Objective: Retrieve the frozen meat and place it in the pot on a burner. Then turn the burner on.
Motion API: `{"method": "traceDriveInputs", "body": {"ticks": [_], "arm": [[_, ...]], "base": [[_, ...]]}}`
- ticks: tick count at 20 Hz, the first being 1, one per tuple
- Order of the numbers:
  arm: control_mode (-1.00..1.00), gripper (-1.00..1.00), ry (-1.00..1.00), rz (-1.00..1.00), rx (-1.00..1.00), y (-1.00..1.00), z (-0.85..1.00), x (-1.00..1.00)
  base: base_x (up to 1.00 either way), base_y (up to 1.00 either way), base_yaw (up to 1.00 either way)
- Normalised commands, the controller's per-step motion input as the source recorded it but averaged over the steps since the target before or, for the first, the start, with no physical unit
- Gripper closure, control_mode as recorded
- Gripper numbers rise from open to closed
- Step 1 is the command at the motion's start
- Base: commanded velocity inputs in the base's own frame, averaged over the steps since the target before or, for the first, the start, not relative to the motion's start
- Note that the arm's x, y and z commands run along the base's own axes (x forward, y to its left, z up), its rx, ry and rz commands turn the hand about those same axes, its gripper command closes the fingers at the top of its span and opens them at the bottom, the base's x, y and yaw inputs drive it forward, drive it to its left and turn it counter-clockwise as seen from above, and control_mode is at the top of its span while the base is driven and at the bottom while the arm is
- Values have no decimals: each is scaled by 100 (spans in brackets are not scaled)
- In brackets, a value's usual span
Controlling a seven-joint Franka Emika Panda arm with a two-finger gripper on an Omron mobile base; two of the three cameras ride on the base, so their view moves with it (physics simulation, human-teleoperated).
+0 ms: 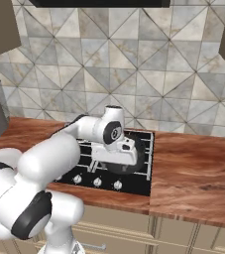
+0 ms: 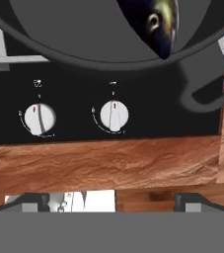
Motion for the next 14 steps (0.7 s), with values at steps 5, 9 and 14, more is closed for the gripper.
{"method": "traceDriveInputs", "body": {"ticks": [5,9,14], "arm": [[-100,-100,0,0,-5,0,-19,0],[-100,-100,0,0,-2,0,-2,0],[-100,-100,-2,1,0,4,0,12]], "base": [[0,0,0],[0,0,0],[0,0,0]]}}
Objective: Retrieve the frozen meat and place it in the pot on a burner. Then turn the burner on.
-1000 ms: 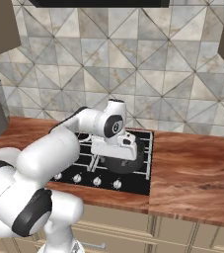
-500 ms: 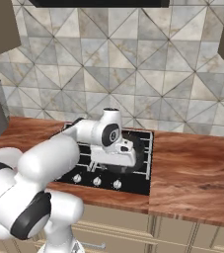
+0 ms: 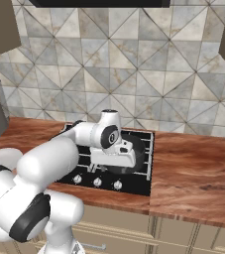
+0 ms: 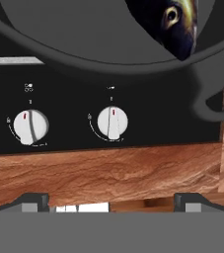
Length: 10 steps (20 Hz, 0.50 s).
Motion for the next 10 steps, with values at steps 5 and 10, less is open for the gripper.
{"method": "traceDriveInputs", "body": {"ticks": [5,10], "arm": [[-100,-100,-3,0,0,5,0,12],[-100,-100,0,0,0,21,0,0]], "base": [[0,0,0],[0,0,0]]}}
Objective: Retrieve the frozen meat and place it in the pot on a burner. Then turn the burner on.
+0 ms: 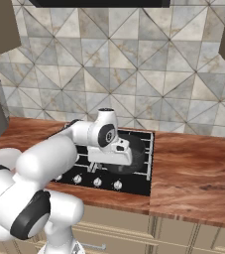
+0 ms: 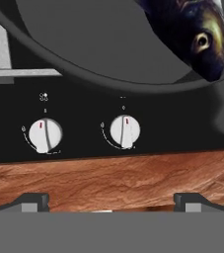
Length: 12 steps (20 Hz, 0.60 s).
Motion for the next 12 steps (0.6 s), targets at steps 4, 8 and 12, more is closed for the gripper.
{"method": "traceDriveInputs", "body": {"ticks": [4,8,12], "arm": [[-100,-100,0,0,0,0,0,0],[-100,-100,0,0,0,0,-7,0],[-100,-100,0,0,0,0,-11,0]], "base": [[0,0,0],[0,0,0],[0,0,0]]}}
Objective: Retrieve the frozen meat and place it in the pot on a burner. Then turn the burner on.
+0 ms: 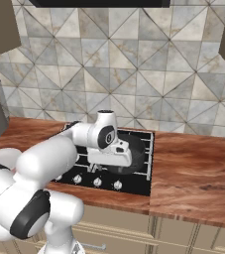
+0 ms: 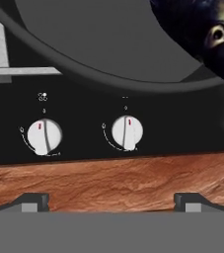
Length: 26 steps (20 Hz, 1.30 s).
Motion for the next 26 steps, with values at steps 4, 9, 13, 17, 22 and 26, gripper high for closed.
{"method": "traceDriveInputs", "body": {"ticks": [4,9,13,17,22,26], "arm": [[-100,-100,0,0,0,0,-12,0],[-100,-100,0,0,0,0,-9,0],[-100,-100,0,0,0,0,-12,0],[-100,-100,0,0,0,-1,-26,0],[-100,-100,-1,-11,0,-5,-20,-3],[-100,-100,-17,-12,0,-11,-15,-17]], "base": [[0,0,0],[0,0,0],[0,0,0],[0,0,0],[0,0,0],[0,0,0]]}}
